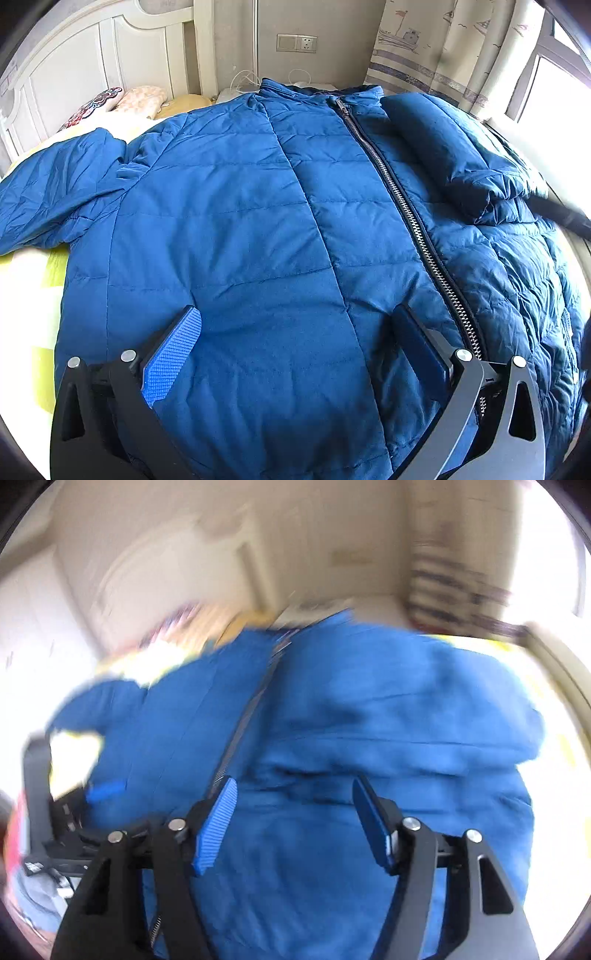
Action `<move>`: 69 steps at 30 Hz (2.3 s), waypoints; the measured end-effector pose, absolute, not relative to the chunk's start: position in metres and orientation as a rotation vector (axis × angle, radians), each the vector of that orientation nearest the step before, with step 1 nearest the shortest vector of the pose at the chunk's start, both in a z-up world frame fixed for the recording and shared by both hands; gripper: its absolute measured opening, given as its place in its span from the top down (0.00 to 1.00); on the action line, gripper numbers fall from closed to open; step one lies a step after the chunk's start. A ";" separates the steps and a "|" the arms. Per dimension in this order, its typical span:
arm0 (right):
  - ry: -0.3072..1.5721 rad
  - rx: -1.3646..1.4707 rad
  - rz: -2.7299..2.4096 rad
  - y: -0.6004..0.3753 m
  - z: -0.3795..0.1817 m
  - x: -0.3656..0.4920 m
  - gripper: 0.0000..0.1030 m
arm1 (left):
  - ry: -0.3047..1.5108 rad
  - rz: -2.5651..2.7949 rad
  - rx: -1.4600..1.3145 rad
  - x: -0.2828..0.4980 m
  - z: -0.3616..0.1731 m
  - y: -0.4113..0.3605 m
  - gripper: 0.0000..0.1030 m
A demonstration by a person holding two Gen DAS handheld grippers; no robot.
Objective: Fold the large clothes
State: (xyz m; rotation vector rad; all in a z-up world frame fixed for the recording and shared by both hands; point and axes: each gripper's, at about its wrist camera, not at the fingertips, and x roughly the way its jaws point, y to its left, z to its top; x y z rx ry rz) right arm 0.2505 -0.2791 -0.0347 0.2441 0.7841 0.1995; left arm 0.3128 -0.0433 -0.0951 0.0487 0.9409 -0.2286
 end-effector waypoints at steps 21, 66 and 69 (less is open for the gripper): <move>0.426 0.294 0.133 -0.316 0.039 0.322 0.75 | 0.934 -0.240 0.017 0.313 -0.093 -0.039 0.04; 0.690 0.604 0.011 -0.431 -0.105 0.316 0.46 | 0.915 0.042 0.135 0.436 -0.081 -0.027 0.04; 0.691 0.591 0.003 -0.429 -0.104 0.317 0.46 | 0.900 0.011 0.082 0.432 -0.086 -0.016 0.04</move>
